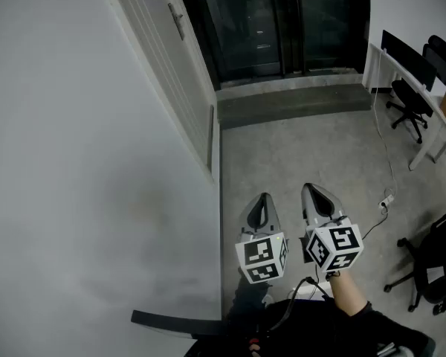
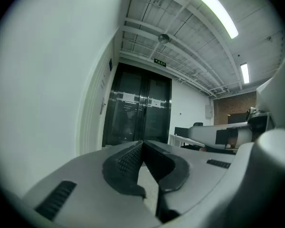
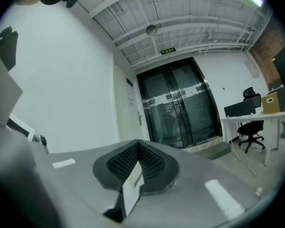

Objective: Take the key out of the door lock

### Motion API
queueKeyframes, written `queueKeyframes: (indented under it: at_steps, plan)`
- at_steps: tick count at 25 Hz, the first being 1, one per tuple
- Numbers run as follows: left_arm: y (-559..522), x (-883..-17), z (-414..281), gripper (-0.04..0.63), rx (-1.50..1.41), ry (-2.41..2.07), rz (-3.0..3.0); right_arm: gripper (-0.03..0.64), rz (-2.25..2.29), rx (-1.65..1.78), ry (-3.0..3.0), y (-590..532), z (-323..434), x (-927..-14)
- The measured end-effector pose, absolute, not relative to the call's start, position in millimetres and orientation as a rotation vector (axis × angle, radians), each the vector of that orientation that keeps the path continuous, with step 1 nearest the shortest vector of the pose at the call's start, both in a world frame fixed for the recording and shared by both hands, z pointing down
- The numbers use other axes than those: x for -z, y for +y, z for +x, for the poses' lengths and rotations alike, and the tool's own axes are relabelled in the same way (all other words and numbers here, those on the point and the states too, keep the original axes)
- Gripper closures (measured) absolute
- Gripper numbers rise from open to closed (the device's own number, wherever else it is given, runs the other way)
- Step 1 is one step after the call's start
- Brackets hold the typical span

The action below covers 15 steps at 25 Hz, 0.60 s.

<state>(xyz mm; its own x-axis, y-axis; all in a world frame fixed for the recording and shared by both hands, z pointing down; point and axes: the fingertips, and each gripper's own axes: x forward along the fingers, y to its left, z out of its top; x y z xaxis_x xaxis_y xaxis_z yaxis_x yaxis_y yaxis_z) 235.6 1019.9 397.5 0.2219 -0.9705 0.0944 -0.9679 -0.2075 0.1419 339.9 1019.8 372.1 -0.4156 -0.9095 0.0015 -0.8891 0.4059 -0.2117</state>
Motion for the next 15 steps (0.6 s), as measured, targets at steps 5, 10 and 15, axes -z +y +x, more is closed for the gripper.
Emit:
queueKeyframes:
  at_steps: [5, 10, 15]
  plan:
    - [1022.5, -396.0, 233.1, 0.595, 0.022, -1.864, 2.313, 0.617, -1.631, 0.263, 2.545, 1022.1, 337.3, -370.7]
    - [1021.3, -398.1, 227.2, 0.596, 0.021, -1.862, 2.312, 0.617, -1.634, 0.265, 2.543, 1020.8, 331.7, -372.7]
    - [1023.0, -399.9, 223.9, 0.596, 0.012, -1.858, 2.309, 0.617, -1.651, 0.273, 2.512, 1021.5, 331.9, -373.6]
